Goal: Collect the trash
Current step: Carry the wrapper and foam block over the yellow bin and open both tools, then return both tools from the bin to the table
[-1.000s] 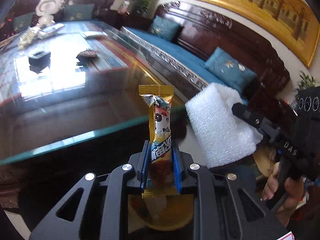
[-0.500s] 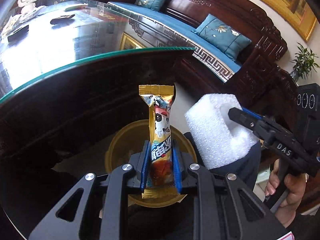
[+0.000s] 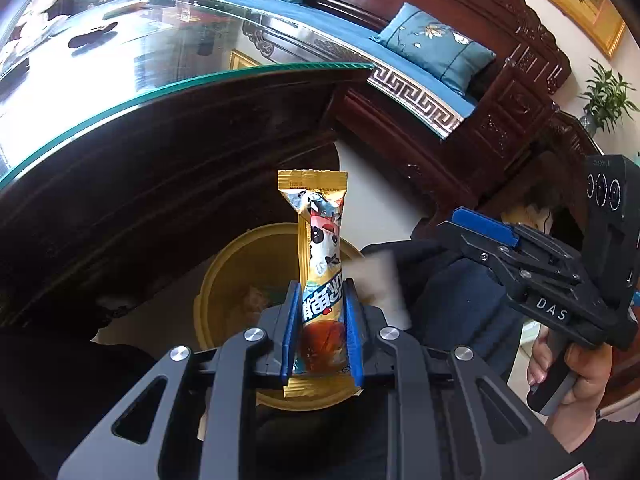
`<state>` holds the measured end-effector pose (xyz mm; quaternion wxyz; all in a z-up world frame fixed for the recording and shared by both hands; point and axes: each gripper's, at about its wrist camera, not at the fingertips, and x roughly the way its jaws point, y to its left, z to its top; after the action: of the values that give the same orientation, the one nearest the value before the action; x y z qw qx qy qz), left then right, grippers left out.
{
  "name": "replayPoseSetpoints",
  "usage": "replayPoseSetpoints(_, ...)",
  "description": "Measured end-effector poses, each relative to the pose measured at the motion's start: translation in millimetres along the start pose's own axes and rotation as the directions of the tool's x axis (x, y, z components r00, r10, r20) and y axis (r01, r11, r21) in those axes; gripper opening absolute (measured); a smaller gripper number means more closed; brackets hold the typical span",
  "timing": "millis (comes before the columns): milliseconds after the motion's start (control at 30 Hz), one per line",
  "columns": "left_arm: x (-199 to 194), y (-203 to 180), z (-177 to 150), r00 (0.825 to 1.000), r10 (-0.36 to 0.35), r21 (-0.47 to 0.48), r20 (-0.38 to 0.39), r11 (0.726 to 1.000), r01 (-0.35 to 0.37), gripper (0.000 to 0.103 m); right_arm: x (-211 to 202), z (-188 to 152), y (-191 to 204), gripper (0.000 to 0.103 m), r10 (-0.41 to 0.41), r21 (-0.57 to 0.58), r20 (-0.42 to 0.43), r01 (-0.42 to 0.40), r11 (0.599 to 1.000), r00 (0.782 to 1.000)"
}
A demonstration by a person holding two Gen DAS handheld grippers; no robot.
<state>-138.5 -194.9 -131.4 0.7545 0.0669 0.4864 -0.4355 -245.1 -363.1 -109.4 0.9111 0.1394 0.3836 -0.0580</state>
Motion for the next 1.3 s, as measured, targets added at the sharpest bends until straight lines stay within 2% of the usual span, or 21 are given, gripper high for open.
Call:
replayPoseSetpoints(633,14,-16,-1,0.999,-0.005,0.064,-0.042,0.998,0.008,0.022,-3,5,-14,0.043,0.021,0.036,0.022,-0.022,0.999,1.000)
replayPoseSetpoints(733,15,-20,-1,0.999,-0.009,0.081,-0.048,0.997,0.013,0.024,-5,7,-15,0.043,0.020,0.040,0.023,-0.021,0.999,1.000)
replayPoseSetpoints(800,16,-24,-1,0.999,-0.009,0.090,-0.051,0.996,0.013,0.030,-5,7,-15,0.043,0.018,0.043,0.025,-0.019,0.999,1.000)
replayPoseSetpoints(967,18,-24,-1,0.998,-0.014,0.093,-0.055,0.995,0.019,0.030,-5,9,-13,0.043,0.022,0.041,0.028,-0.024,0.999,0.999)
replayPoseSetpoints(1133,8,-14,4,1.000,0.005,0.077,-0.013,0.997,-0.004,0.030,-4,20,-3,0.043,0.042,0.015,0.042,-0.042,0.999,0.998)
replayPoseSetpoints(1300,-21,12,19,0.994,0.063,0.019,0.085,0.998,-0.065,0.035,0,47,17,0.043,0.083,-0.030,0.075,-0.081,0.996,0.994)
